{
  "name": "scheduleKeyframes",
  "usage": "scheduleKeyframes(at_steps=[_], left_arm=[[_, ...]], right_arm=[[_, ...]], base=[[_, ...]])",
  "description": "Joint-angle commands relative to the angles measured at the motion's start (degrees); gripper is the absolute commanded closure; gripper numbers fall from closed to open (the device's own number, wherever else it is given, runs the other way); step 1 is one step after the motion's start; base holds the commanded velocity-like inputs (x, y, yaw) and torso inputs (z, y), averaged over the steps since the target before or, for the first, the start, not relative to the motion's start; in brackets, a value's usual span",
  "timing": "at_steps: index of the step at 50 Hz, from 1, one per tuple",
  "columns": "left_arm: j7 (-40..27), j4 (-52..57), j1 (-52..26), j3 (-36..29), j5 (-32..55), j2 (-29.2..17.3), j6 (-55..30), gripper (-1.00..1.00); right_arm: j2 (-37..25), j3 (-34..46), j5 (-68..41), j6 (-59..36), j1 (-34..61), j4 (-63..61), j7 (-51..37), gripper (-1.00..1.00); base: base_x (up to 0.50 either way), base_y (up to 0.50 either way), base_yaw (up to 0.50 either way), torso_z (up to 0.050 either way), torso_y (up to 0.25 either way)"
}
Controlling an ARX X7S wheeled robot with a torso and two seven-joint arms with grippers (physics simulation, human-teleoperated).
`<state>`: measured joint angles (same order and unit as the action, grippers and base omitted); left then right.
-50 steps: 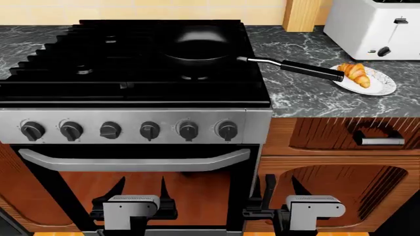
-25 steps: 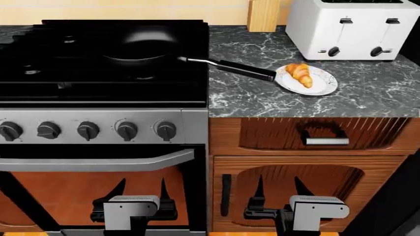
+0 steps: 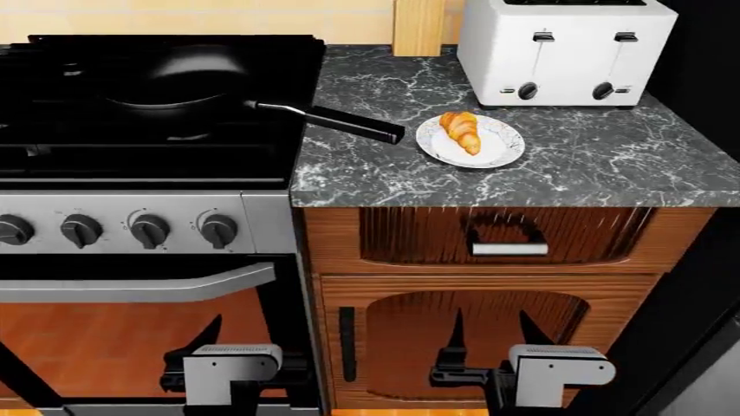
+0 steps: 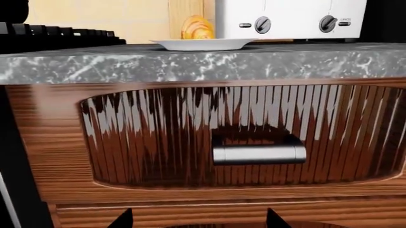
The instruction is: Pick the croissant and place it on the pan. Then turn on the stove to warm the croissant.
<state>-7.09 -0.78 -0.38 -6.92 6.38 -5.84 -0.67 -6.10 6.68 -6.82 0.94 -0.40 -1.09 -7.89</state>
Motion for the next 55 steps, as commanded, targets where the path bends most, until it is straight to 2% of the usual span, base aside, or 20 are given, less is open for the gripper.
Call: scheduleKeyframes(at_steps=[1, 26, 33, 41, 48, 55], left_arm=[[-0.96, 0.12, -0.24, -0.72, 0.34, -0.75, -0.16, -1.0], [-2.26, -0.24, -0.81, -1.81, 1.75, -1.67, -0.85, -1.0], [-4.07, 2.37, -1.22, -1.13, 2.52, -1.8, -3.68, -1.0], [-6.5, 12.58, -1.75, 0.72, 5.14, -3.36, -13.12, -1.0], [-4.08, 19.75, -3.71, 0.76, 9.1, -6.77, -21.87, -1.0], [-3.65, 27.41, -8.06, 0.66, 11.84, -10.42, -33.48, -1.0]], right_arm=[[-0.75, 1.28, 0.17, 0.09, 0.03, -0.35, -0.76, -1.0], [-1.7, 2.33, -0.57, 0.37, 0.56, 0.23, -2.4, -1.0], [-2.15, 2.08, -1.41, -2.58, 0.9, -4.0, -3.5, -1.0], [-3.94, 2.9, 0.29, -14.65, 2.12, -18.3, -6.42, -1.0], [-7.27, 2.26, -2.86, -31.04, 5.4, -33.73, -5.82, -1.0], [-10.39, 1.61, -6.89, -44.79, 11.41, -41.94, -3.77, -1.0]], base=[[0.0, 0.0, 0.0, 0.0, 0.0], [0.0, 0.0, 0.0, 0.048, 0.043], [0.0, 0.0, 0.0, 0.05, 0.046], [0.0, 0.0, 0.0, 0.05, 0.047], [0.0, 0.0, 0.0, 0.048, 0.053], [0.0, 0.0, 0.0, 0.021, 0.018]])
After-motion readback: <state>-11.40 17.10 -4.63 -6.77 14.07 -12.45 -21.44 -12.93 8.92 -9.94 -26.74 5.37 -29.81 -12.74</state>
